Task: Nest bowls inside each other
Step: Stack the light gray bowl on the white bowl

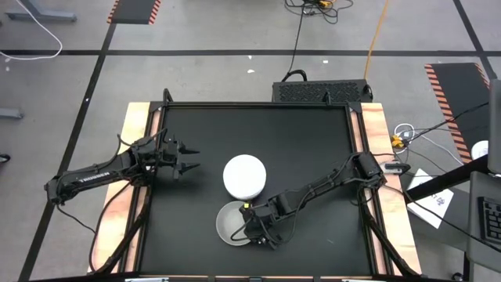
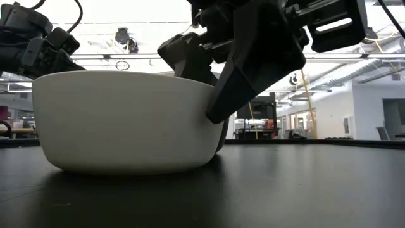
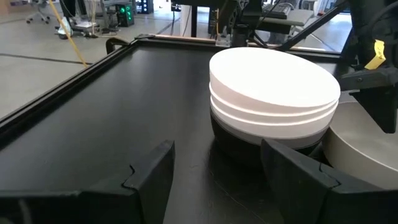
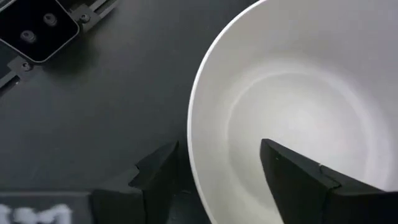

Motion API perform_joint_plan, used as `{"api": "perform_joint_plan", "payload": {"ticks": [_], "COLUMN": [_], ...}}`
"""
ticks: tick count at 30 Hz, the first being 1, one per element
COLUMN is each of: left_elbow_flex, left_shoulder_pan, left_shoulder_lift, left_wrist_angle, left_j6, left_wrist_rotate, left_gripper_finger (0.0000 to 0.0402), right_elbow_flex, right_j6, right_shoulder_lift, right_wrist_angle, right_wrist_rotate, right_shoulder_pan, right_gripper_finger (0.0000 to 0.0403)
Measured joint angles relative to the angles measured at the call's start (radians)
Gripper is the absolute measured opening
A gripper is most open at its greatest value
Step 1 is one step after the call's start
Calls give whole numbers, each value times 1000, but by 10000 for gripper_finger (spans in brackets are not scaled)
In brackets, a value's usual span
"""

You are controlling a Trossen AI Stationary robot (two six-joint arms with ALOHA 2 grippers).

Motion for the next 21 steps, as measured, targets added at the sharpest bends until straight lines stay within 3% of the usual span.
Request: {"api": "perform_joint_plan", "payload": {"ticks": [13, 21], "left_elbow_flex": [0, 0], "left_shoulder_pan": [0, 0], "left_shoulder_lift": [0, 0], "left_wrist_angle": [0, 0], "left_j6": [5, 9], "left_wrist_rotate": [0, 0], "left_gripper_finger": [239, 239], "right_elbow_flex": [0, 0], "right_j6": [-19, -58], "right_shoulder_lift": [0, -7], "right_wrist_angle": [24, 16], "right_wrist_rotate": [-8, 0], "right_shoulder_pan": [0, 7], "right_gripper_finger": [18, 3]}}
